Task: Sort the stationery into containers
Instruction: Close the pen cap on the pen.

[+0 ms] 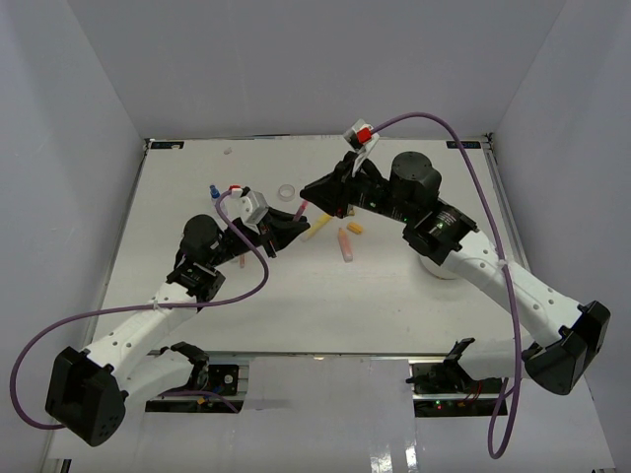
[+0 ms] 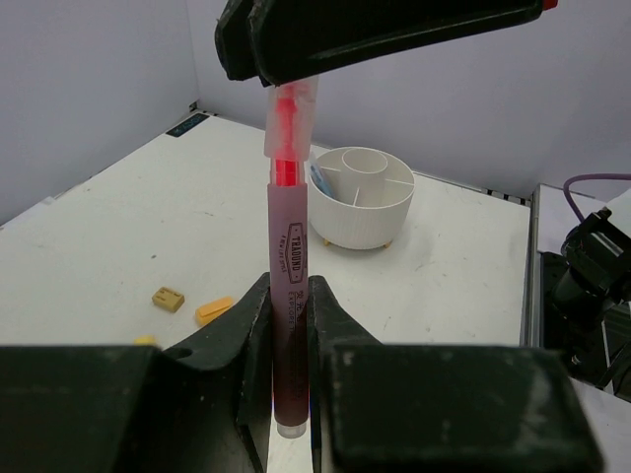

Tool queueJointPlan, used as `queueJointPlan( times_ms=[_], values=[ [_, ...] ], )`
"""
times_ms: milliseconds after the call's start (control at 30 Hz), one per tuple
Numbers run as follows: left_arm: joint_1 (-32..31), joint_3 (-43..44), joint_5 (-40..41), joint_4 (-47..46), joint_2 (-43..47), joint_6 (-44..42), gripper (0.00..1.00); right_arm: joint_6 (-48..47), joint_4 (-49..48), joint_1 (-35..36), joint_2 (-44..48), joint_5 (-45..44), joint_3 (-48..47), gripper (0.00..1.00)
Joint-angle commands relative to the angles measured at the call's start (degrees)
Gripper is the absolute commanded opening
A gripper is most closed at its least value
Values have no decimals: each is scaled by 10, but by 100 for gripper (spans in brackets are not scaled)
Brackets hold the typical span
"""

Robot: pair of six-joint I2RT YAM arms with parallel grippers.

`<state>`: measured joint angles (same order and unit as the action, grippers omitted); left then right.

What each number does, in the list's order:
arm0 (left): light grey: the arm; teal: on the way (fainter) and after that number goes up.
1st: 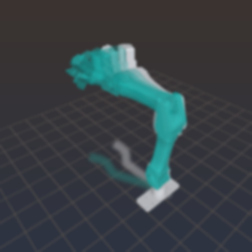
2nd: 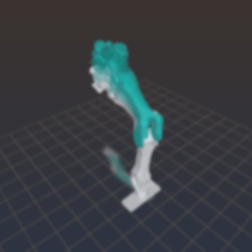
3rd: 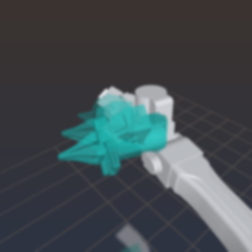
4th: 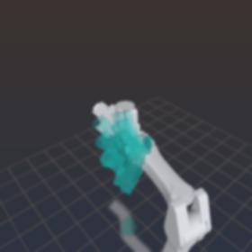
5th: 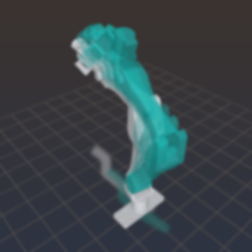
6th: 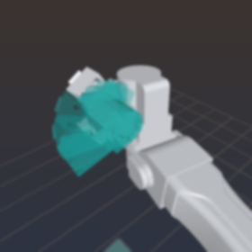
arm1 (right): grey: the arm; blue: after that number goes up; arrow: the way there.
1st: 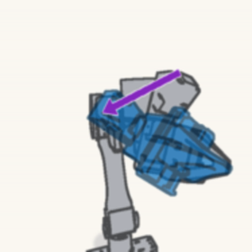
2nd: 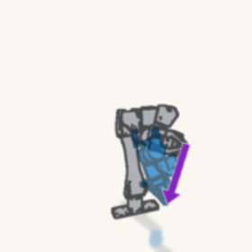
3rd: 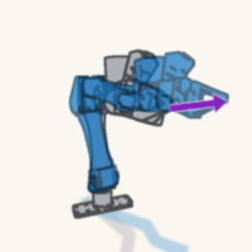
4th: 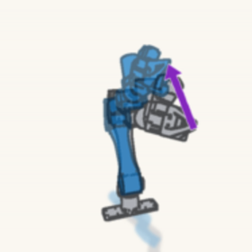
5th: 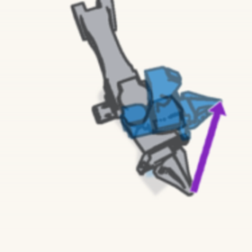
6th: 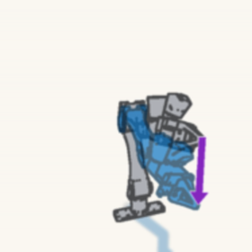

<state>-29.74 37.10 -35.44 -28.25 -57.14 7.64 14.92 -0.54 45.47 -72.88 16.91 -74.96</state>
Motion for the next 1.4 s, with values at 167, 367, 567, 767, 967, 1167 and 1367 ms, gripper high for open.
queueJointPlan(
  times_ms=[167, 367, 567, 767, 967, 1167, 1367],
  values=[
    [0, 16, -26, -38, 5, 12, 0, -6, -15, -1, -7, 14, 13, 8],
    [0, 31, -31, -33, 3, 1, 0, -7, 26, -1, -20, 17, 0, 8],
    [0, 46, -40, -38, 0, -5, 0, -6, 76, 0, -38, 15, -23, 8],
    [0, 60, -34, -45, -4, -10, 0, -8, 136, -1, -53, 15, -44, 8],
    [0, 75, -31, -64, -8, -10, 0, -9, 177, -1, -69, 18, -56, 8],
    [0, 93, -16, -96, -12, 4, 0, -15, 204, -1, -80, 22, -53, 8],
    [0, 118, -16, -101, -28, 3, 0, -23, 232, 0, -90, 22, -51, 8]
  ],
)
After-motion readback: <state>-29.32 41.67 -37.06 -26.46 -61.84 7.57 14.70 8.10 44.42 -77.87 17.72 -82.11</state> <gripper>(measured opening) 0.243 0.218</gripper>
